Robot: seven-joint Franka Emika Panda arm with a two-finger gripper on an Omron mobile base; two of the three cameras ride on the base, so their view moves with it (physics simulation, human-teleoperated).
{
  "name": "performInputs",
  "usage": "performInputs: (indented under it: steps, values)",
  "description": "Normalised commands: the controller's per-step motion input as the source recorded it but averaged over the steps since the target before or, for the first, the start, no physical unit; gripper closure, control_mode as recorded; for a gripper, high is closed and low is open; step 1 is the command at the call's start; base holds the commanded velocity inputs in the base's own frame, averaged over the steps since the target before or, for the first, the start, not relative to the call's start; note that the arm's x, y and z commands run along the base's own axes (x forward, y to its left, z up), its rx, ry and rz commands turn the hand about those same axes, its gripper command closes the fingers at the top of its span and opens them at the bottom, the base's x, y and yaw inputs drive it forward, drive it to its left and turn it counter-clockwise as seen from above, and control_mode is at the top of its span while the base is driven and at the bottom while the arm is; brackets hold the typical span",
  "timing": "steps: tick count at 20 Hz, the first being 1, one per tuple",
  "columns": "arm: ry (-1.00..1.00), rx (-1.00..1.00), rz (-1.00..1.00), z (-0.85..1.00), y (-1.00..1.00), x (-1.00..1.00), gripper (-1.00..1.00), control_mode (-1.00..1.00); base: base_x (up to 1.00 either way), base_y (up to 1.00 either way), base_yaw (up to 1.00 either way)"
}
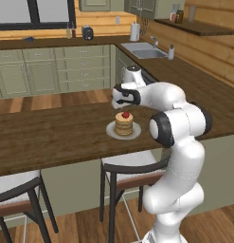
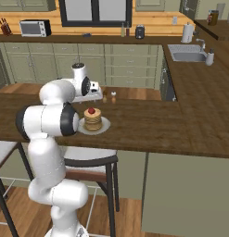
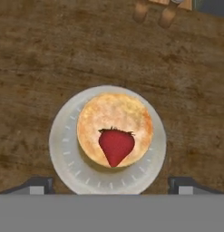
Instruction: Take the strawberry from the fridge and place it on top of the pancake, located on the dining counter.
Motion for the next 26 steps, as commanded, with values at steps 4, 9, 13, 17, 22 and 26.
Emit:
performInputs:
  steps: [4, 9, 13, 17, 22, 26]
  values:
    - [0.00, 0.02, 0.00, 0.24, 0.00, -1.00, -1.00, -1.00, 0.00, 0.00, 0.00]
    - [0.00, 0.02, 0.00, 0.28, 0.19, -1.00, -1.00, -1.00, 0.00, 0.00, 0.00]
    - [-0.03, 0.00, 0.00, 0.19, 0.55, -1.00, -1.00, -1.00, 0.00, 0.00, 0.00]
    - [0.00, -0.01, 0.00, 0.07, 0.97, -1.00, -1.00, -1.00, 0.00, 0.00, 0.00]
    - [0.00, 0.00, 0.00, -0.26, 0.91, -1.00, -1.00, -1.00, 0.00, 0.00, 0.00]
    - [0.00, -0.02, -0.05, -0.60, 0.49, -1.00, -1.00, -1.00, 0.00, 0.00, 0.00]
